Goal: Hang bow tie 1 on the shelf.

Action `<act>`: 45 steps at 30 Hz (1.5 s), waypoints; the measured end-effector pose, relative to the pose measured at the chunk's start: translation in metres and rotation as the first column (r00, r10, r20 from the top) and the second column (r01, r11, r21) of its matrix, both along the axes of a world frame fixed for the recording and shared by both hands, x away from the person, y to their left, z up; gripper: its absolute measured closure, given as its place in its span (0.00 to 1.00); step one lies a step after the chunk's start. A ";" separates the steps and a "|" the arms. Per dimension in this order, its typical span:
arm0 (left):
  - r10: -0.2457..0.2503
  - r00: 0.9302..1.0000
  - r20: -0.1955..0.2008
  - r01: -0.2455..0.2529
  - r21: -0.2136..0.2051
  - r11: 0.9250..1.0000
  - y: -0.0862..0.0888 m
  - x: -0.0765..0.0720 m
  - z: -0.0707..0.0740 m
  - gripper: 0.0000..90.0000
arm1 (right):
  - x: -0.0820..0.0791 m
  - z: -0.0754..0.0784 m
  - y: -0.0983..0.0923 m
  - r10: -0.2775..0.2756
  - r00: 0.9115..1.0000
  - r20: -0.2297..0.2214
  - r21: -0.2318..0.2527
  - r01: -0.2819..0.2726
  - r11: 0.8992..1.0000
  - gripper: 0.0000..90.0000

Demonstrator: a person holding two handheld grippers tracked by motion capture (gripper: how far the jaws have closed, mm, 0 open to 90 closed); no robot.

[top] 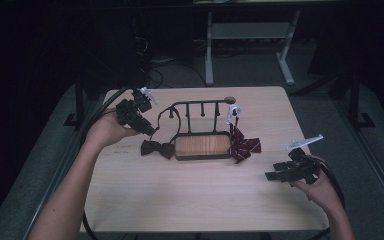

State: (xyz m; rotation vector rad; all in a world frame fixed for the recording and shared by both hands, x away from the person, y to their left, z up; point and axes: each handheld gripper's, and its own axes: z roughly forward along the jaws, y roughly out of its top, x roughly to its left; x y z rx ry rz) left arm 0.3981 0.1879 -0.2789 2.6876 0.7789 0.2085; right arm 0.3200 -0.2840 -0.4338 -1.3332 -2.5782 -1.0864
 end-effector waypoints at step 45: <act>-0.020 1.000 0.009 0.021 -0.075 0.997 0.018 -0.040 -0.041 0.61 | 0.000 -0.001 -0.001 -0.009 1.000 -0.004 -0.010 0.009 1.000 0.40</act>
